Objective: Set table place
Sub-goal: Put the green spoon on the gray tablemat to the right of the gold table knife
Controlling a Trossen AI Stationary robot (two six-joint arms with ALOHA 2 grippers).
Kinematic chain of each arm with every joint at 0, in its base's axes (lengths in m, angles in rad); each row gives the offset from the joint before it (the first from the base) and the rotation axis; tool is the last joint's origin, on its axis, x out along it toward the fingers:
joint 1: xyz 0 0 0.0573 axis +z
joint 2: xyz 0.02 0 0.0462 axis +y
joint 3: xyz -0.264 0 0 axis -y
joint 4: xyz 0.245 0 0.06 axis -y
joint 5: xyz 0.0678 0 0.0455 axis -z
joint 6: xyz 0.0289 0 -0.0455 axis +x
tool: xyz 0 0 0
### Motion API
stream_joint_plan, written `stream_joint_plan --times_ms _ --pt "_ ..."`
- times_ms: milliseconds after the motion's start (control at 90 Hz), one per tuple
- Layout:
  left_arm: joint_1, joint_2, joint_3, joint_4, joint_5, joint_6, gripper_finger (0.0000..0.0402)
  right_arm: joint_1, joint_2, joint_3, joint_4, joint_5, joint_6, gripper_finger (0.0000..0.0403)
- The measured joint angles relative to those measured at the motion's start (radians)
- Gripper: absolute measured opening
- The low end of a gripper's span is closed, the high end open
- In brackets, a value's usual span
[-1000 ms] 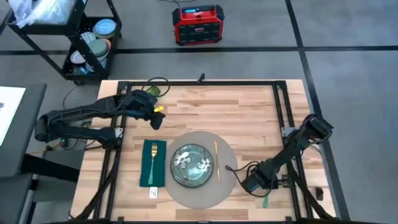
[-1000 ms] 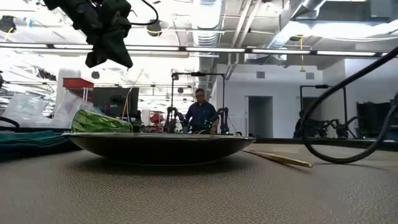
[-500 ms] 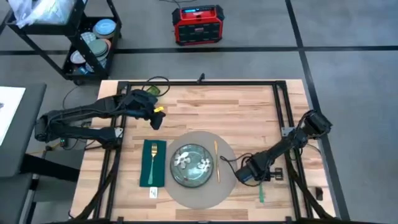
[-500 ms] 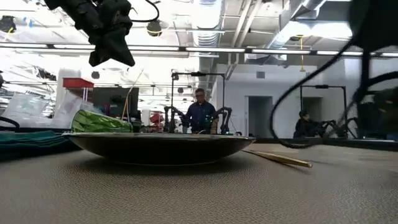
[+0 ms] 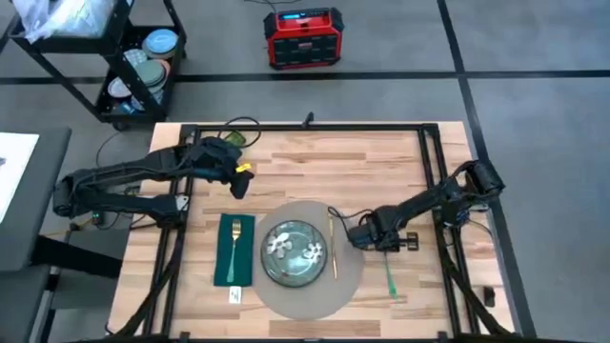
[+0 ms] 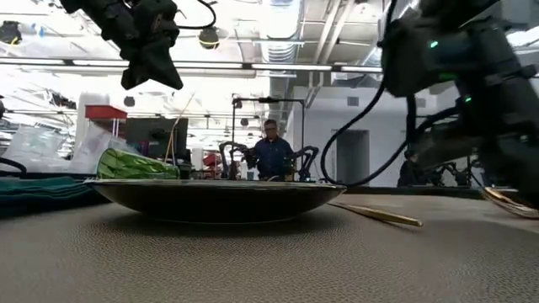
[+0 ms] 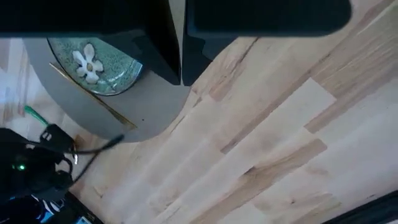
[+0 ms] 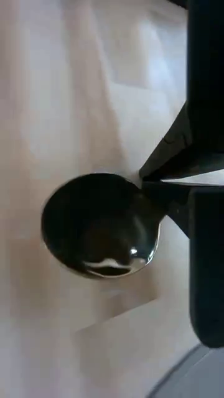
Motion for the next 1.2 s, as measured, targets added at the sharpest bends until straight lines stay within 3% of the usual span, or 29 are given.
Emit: stream_joint_plan --times_ms 89,144,222,444,633,911,1022,1200 --pt "0.0 0.0 0.0 0.0 -0.001 0.006 0.0 -0.02 -0.027 0.01 -0.052 0.097 -0.002 0.0" --pt "0.0 0.0 0.0 0.0 -0.001 0.007 0.0 -0.02 -0.053 0.023 -0.15 0.231 0.036 0.0001" --pt "0.0 0.0 0.0 -0.001 0.0 0.008 0.0 -0.01 -0.128 0.061 -0.251 0.336 0.091 0.0001" --pt "-0.006 0.0 0.0 -0.007 0.0 0.029 0.0 0.06 -0.284 0.092 -0.238 0.464 0.08 0.0004" --pt "-0.011 0.0 0.0 -0.006 0.026 0.047 0.0 0.048 -0.28 0.093 -0.179 0.439 -0.141 0.0069" --pt "-0.028 0.0 0.0 -0.008 0.05 0.007 0.0 -0.039 -0.141 0.092 -0.146 0.359 -0.224 0.0204" --pt "-0.04 0.0 0.0 -0.011 0.05 -0.021 0.0 -0.046 -0.081 0.092 -0.05 0.319 -0.267 0.0215" --pt "-0.054 0.0 0.0 -0.013 0.05 -0.065 0.0 -0.024 -0.006 0.093 -0.05 0.284 -0.267 0.0191"
